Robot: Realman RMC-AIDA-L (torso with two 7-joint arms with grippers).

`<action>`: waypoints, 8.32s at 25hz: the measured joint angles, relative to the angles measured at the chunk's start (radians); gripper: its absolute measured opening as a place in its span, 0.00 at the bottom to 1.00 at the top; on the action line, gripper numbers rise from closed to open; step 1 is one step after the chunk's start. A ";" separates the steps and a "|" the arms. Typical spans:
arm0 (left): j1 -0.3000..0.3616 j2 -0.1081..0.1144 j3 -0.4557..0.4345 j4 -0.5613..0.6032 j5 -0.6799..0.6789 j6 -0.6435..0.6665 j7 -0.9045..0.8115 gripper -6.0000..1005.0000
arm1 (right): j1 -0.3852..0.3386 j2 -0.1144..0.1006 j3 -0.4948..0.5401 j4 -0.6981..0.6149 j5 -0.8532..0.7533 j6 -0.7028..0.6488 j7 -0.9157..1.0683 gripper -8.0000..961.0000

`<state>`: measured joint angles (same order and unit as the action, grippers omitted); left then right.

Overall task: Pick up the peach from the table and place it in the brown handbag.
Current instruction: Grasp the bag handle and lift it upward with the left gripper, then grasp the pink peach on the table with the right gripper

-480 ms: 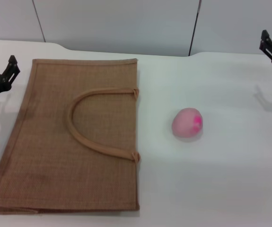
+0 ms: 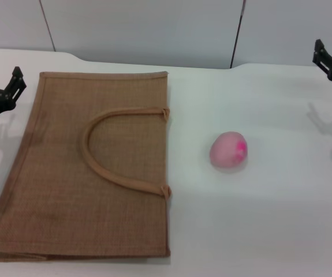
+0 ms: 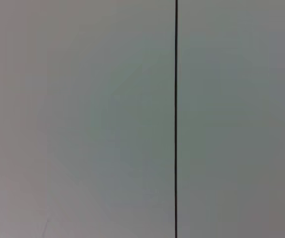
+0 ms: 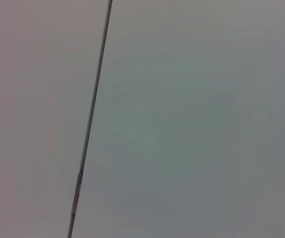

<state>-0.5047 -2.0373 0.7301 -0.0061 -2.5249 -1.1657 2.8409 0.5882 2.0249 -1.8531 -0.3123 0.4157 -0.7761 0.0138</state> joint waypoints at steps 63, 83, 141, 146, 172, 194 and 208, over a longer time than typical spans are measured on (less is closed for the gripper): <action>0.044 0.029 0.002 0.391 1.006 0.099 -0.777 0.73 | 0.016 -0.002 -0.002 0.007 -0.001 0.055 0.002 0.93; 0.013 0.010 0.002 0.343 1.004 0.182 -0.776 0.71 | 0.021 0.000 -0.004 0.005 -0.002 0.055 0.002 0.93; -0.035 0.008 -0.042 0.753 1.267 0.052 -1.089 0.10 | 0.017 -0.003 -0.046 -0.127 -0.072 0.232 -0.009 0.93; -0.024 0.015 -0.051 0.919 1.363 -0.049 -1.202 0.10 | -0.018 -0.004 -0.046 -0.279 -0.170 0.367 -0.009 0.93; -0.120 0.026 -0.150 1.323 1.542 -0.319 -1.346 0.10 | -0.161 -0.032 -0.070 -0.980 -0.279 1.208 -0.061 0.93; -0.178 0.019 -0.146 1.365 1.560 -0.328 -1.338 0.09 | -0.150 -0.029 -0.019 -1.103 0.024 1.621 -0.390 0.93; -0.182 0.019 -0.150 1.365 1.569 -0.315 -1.338 0.09 | -0.149 -0.008 -0.034 -1.066 0.180 1.622 -0.517 0.93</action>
<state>-0.6869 -2.0187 0.5798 1.3592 -0.9561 -1.4807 1.5033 0.4387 2.0165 -1.8872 -1.3779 0.5957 0.8455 -0.5027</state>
